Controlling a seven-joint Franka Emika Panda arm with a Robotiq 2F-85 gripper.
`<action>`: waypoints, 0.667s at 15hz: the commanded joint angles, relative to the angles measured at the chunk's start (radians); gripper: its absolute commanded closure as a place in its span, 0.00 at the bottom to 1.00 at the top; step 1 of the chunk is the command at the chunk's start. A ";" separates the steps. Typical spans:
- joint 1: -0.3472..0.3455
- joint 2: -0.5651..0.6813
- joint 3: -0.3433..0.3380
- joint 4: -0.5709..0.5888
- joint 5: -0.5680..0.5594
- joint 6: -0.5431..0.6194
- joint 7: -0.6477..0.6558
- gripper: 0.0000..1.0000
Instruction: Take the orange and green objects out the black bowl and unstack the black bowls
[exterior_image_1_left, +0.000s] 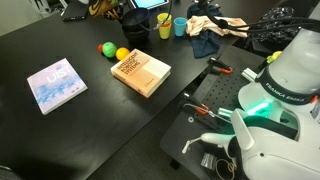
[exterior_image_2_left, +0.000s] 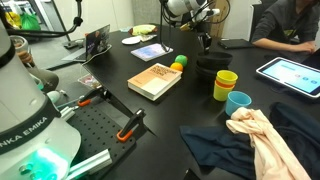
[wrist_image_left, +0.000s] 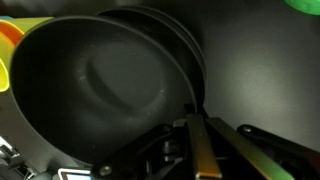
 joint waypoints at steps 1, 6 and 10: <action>0.005 -0.074 0.027 -0.013 -0.011 -0.070 -0.091 0.99; 0.042 -0.224 0.038 -0.144 -0.021 -0.102 -0.131 0.99; 0.048 -0.389 0.077 -0.333 0.005 -0.051 -0.120 0.98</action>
